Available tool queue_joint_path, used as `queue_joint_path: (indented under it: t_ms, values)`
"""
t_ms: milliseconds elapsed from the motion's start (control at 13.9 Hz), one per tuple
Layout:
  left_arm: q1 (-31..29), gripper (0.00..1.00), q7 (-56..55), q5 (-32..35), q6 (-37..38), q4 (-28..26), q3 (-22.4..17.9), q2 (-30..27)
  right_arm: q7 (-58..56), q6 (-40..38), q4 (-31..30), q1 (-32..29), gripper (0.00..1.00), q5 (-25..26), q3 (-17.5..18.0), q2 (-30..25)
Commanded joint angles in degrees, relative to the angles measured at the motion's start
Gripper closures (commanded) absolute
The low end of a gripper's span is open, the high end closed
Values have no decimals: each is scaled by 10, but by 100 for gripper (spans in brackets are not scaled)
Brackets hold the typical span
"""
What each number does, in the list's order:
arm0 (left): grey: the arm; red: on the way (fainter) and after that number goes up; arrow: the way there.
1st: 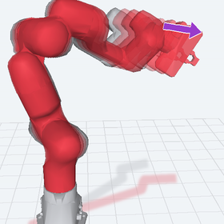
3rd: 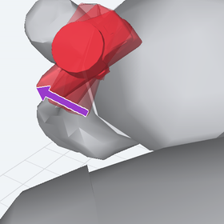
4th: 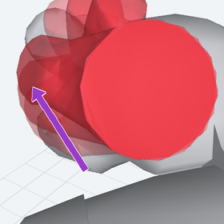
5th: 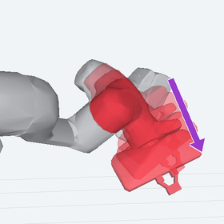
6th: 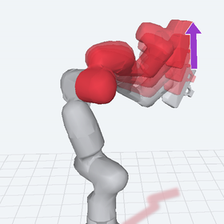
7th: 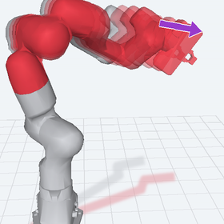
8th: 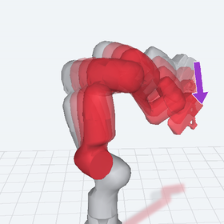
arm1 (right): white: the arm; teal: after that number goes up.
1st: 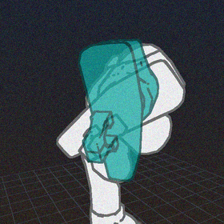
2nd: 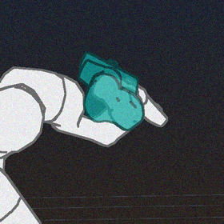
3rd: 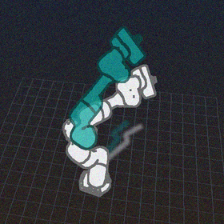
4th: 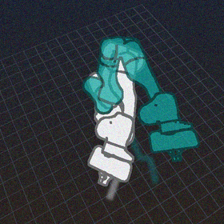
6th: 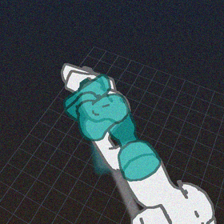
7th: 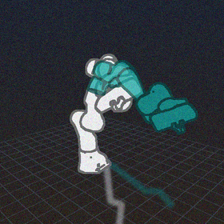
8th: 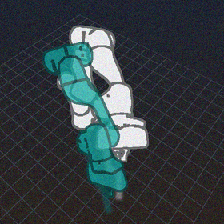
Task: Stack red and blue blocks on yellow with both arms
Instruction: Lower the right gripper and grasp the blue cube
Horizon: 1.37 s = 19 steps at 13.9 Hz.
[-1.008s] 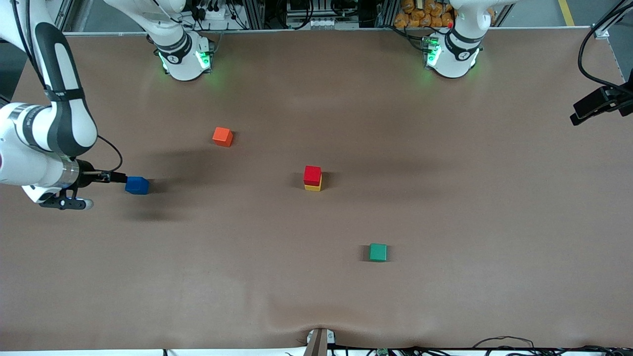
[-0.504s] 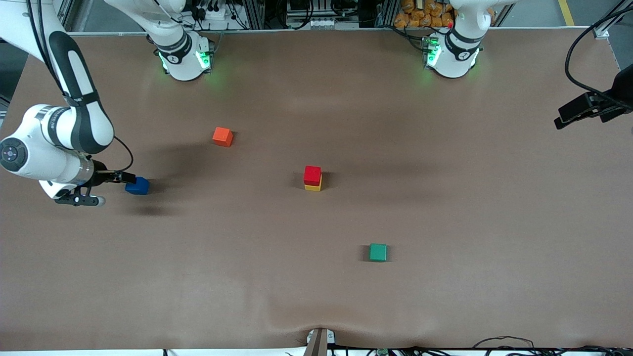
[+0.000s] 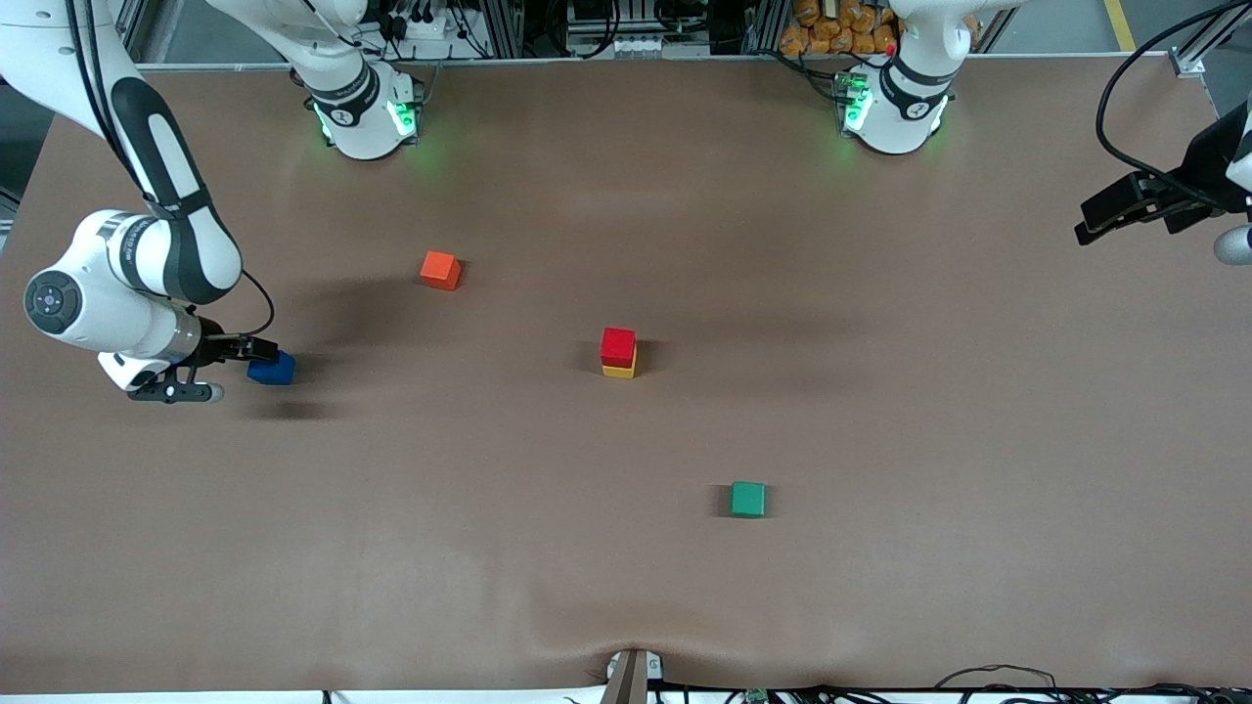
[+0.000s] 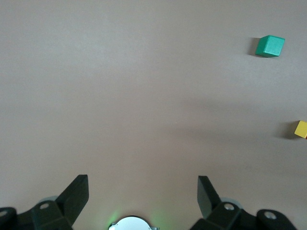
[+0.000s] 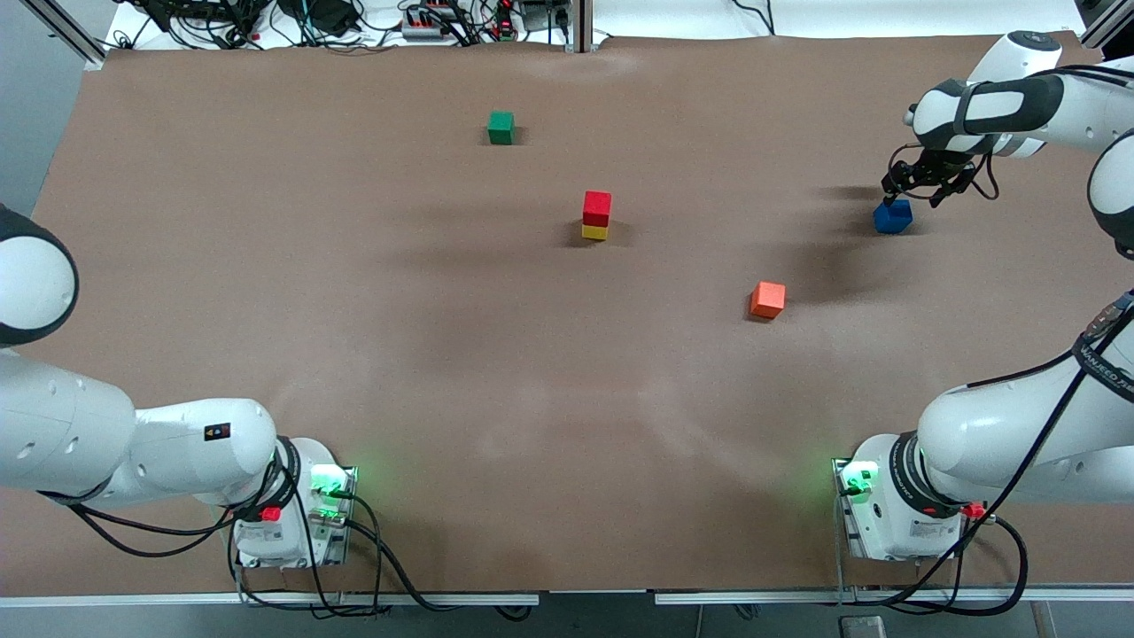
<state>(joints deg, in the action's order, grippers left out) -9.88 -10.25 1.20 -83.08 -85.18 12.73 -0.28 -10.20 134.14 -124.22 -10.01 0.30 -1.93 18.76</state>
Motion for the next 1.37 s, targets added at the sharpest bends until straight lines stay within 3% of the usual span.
queue_joint_path:
  t_ms: [0, 432, 504, 576, 720, 864, 1296]
  values:
    - [-6, 0, 4, 0, -9, -19, 5, -21, -11, 8, -6, -9, 0, -7, 6, 1]
    - [-8, 0, 6, -1, -7, -21, 5, -25, -11, 48, -24, -8, 11, -8, 6, 9]
    - [-8, 0, 7, -1, -6, -21, 5, -25, -11, 63, -33, -8, 16, -8, 6, 9]
    - [-8, 0, 7, -1, -5, -20, 5, -27, -11, 67, -36, -7, 28, -8, 6, 9]
    - [-8, 0, 8, -1, -6, -19, 4, -28, -10, 66, -36, -7, 62, -8, 7, 9]
    - [-8, 0, 8, -1, -6, -18, 4, -29, -8, 62, -35, -9, 77, -9, 7, 9]
    - [-8, 0, 8, -3, -9, -17, 2, -29, -7, 6, -16, -5, 91, -11, 9, 3]
